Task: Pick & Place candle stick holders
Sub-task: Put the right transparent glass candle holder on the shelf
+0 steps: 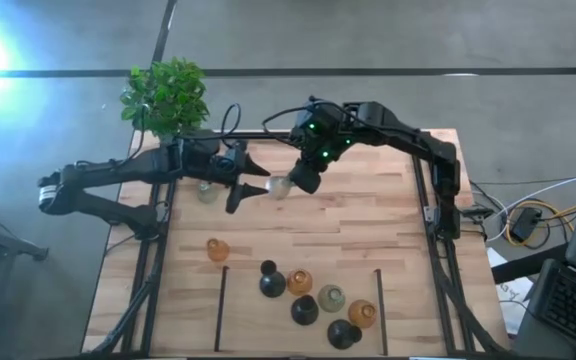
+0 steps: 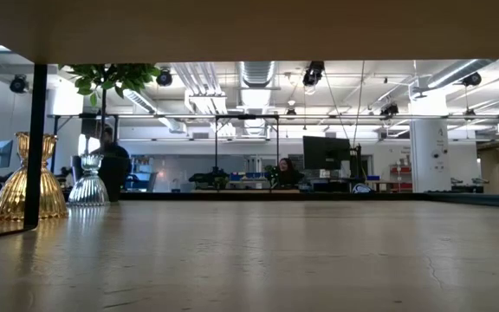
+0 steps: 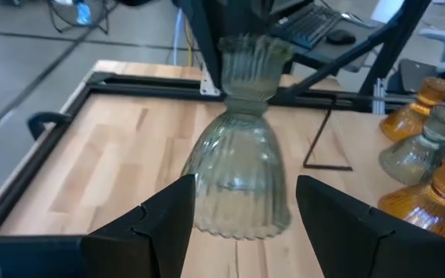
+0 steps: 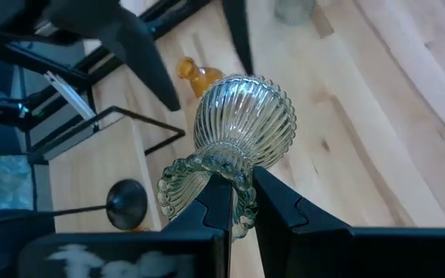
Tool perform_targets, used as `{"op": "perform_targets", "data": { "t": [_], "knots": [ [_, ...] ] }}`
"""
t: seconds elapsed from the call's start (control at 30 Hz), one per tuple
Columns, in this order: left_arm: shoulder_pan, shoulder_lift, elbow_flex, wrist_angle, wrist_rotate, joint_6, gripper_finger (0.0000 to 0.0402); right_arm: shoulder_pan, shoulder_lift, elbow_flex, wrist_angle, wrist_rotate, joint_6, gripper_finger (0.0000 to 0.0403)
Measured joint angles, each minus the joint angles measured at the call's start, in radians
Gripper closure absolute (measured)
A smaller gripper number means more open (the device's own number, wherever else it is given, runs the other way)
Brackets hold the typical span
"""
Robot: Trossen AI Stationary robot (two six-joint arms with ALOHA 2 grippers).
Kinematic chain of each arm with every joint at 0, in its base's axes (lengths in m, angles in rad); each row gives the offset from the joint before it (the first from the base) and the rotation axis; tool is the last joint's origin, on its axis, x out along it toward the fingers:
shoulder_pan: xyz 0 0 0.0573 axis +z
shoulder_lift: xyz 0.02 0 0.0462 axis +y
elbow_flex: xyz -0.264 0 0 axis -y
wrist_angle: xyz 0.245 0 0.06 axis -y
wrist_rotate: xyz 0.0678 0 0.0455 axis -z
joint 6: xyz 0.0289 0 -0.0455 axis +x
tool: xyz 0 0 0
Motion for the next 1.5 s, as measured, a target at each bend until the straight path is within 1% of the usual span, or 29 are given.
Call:
{"op": "perform_targets", "data": {
  "t": [0.13, 0.43, 0.9, 1.23, 1.5],
  "knots": [
    [0.000, 0.031, 0.000, 0.006, 0.010, 0.000, 0.0172, 0.001, 0.003, 0.001, 0.002, -0.003, 0.000, 0.0380],
    [0.002, 0.105, 0.000, 0.124, 0.077, -0.022, 0.0172, 0.001, 0.003, 0.001, -0.018, -0.004, 0.001, 0.0381],
    [0.002, 0.161, 0.001, 0.235, 0.158, -0.074, 0.0172, 0.001, 0.003, -0.001, -0.007, -0.011, -0.005, 0.0381],
    [0.001, 0.188, 0.004, 0.277, 0.207, -0.104, 0.0172, 0.001, 0.004, -0.002, -0.006, -0.019, -0.007, 0.0381],
    [-0.001, 0.230, 0.062, 0.257, 0.243, -0.106, 0.0172, 0.001, 0.004, -0.002, 0.005, -0.033, -0.011, 0.0381]
  ]
}}
